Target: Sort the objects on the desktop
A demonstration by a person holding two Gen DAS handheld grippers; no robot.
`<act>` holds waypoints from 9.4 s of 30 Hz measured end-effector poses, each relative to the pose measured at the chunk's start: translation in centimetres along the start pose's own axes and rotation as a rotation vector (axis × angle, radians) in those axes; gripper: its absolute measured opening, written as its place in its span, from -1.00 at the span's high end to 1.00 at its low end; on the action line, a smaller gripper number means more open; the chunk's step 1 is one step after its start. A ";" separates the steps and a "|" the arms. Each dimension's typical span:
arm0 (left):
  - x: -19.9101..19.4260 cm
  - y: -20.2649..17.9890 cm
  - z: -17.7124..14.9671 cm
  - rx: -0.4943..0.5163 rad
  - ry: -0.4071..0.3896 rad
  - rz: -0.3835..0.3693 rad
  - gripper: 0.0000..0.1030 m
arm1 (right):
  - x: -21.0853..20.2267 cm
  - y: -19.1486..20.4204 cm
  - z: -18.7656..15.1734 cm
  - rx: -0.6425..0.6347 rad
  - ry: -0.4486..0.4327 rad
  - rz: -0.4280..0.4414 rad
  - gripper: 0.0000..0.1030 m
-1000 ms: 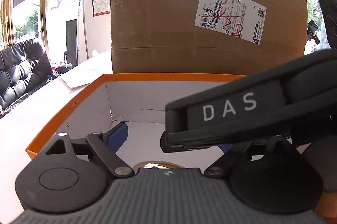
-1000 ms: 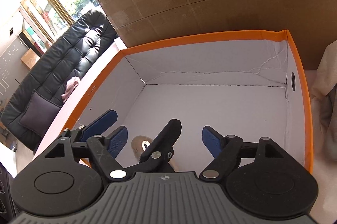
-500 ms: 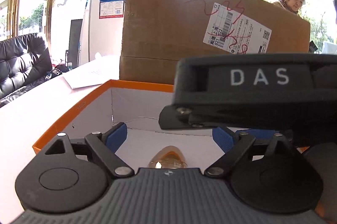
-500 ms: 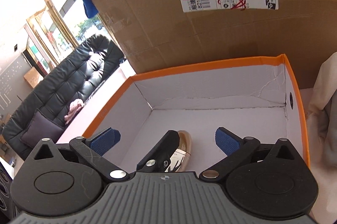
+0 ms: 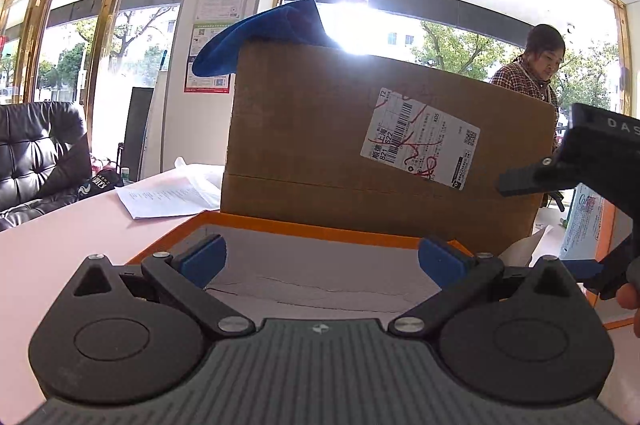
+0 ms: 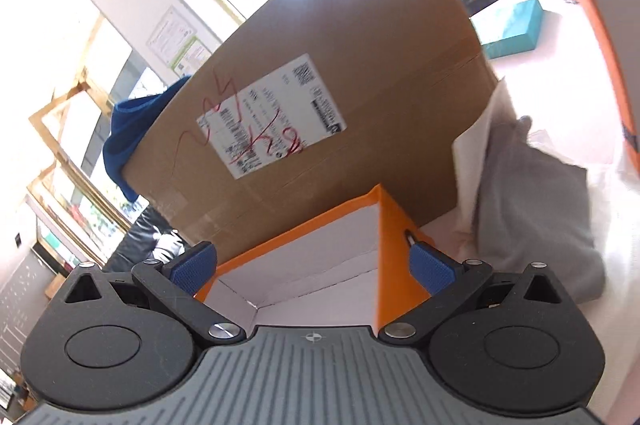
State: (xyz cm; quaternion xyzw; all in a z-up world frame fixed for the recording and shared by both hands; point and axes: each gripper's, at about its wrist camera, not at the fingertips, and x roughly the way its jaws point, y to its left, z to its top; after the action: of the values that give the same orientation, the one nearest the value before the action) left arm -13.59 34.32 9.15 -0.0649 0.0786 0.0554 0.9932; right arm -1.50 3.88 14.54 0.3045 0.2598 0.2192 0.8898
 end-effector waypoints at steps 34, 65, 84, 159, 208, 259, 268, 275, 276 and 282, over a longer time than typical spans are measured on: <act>6.5 -19.4 -3.6 0.056 0.276 -0.241 -1.00 | -8.4 -16.7 2.5 0.256 -0.268 -0.006 -1.00; 9.4 -19.0 -6.9 0.035 0.476 -0.403 -0.77 | -5.9 -16.5 0.3 0.249 -0.129 0.024 -1.00; 9.4 -18.4 -6.9 0.041 0.507 -0.383 0.82 | -4.9 -16.0 -0.3 0.181 -0.055 -0.017 -1.00; 6.9 -22.2 -7.8 0.229 0.527 -0.444 0.66 | -4.9 -12.9 -1.1 -0.140 -0.057 -0.203 -0.40; -5.9 -19.1 -9.1 0.287 0.690 -0.613 0.66 | -9.9 -12.9 -8.9 -0.265 0.275 -0.185 -0.47; -8.2 -12.6 -1.9 -0.049 0.343 -0.351 0.78 | -13.3 -3.9 -8.2 -0.357 0.086 0.061 0.62; -9.8 -6.5 5.3 -0.111 0.157 -0.272 0.78 | -11.7 6.9 -6.8 -0.539 -0.028 0.115 0.66; -8.2 -1.7 6.9 -0.088 0.114 -0.179 0.79 | -6.0 12.1 -7.6 -0.711 -0.023 0.115 0.66; -7.7 -1.0 6.8 -0.092 0.118 -0.167 0.81 | -5.0 12.7 -7.9 -0.746 -0.020 0.103 0.66; -3.9 2.3 6.3 -0.122 0.185 -0.116 0.82 | 1.2 13.8 -8.5 -0.760 0.066 0.085 0.66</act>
State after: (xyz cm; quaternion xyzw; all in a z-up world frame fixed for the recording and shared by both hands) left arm -16.81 37.09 15.67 -0.1346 0.1626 -0.0035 0.9775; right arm -8.90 18.06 17.41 -0.0440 0.1755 0.3464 0.9205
